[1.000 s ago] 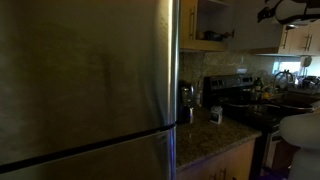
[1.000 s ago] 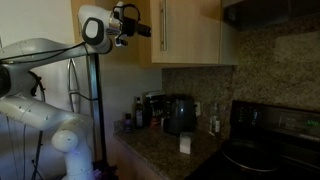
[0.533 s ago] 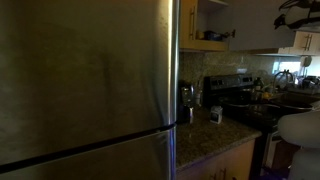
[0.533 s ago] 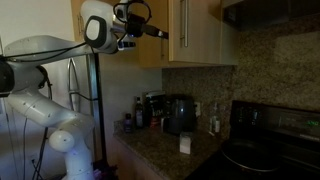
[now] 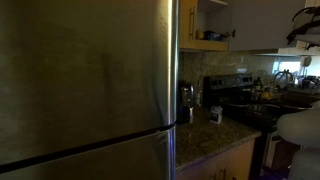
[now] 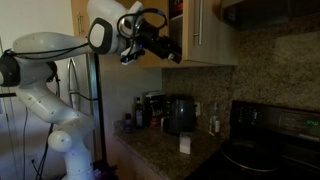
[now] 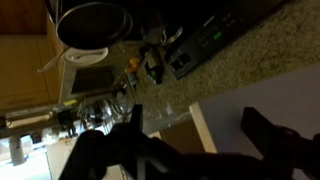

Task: Open the right cabinet door

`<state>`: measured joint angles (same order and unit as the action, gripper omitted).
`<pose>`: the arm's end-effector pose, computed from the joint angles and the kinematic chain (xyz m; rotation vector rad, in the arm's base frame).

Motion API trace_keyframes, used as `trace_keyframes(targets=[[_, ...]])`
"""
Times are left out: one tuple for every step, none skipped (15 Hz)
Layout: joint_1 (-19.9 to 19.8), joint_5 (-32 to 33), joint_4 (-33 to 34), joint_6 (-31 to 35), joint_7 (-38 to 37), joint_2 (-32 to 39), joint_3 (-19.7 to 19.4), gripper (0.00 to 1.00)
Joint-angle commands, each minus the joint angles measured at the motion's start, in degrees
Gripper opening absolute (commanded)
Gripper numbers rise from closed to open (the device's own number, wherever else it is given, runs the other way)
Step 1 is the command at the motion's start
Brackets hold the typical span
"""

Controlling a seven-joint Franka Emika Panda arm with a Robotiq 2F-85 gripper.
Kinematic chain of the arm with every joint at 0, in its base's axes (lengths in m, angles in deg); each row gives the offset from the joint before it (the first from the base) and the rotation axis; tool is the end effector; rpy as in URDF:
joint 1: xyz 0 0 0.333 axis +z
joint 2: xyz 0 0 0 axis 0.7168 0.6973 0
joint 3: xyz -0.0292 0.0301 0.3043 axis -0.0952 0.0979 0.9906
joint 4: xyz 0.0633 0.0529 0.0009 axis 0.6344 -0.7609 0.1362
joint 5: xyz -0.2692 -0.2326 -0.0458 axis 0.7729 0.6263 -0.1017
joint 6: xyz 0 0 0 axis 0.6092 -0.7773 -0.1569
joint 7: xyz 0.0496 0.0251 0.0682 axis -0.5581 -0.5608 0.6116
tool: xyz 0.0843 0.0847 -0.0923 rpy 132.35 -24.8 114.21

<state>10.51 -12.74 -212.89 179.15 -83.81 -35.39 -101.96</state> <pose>0.1999 -0.3259 0.7070 2.1633 -1.4008 1.4539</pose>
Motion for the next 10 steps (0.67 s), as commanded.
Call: trace_keyframes(targets=[[1.1,-3.6,-9.5,-9.7,-4.2,-9.9,4.8,1.0],[2.4,-5.0,-10.8,-13.3,-5.3,-12.4,5.8,1.0],[3.8,-6.6,-12.2,-16.7,-6.6,-15.0,7.0,1.0],[5.3,-8.5,-13.3,-20.8,-8.4,-18.2,8.4,1.0],[6.9,-10.4,-14.1,-24.6,-10.4,-21.2,9.7,1.0],[8.8,-12.3,-15.0,-28.3,-12.4,-24.2,11.0,1.0],[7.0,-9.0,-11.9,-23.9,-10.5,-18.3,9.5,1.0],[8.3,-10.1,-12.8,-26.5,-12.0,-21.1,10.6,1.0],[9.1,-10.5,-13.4,-27.7,-13.0,-23.3,11.2,1.0],[9.3,-10.7,-14.1,-28.1,-13.2,-24.6,11.3,1.0]])
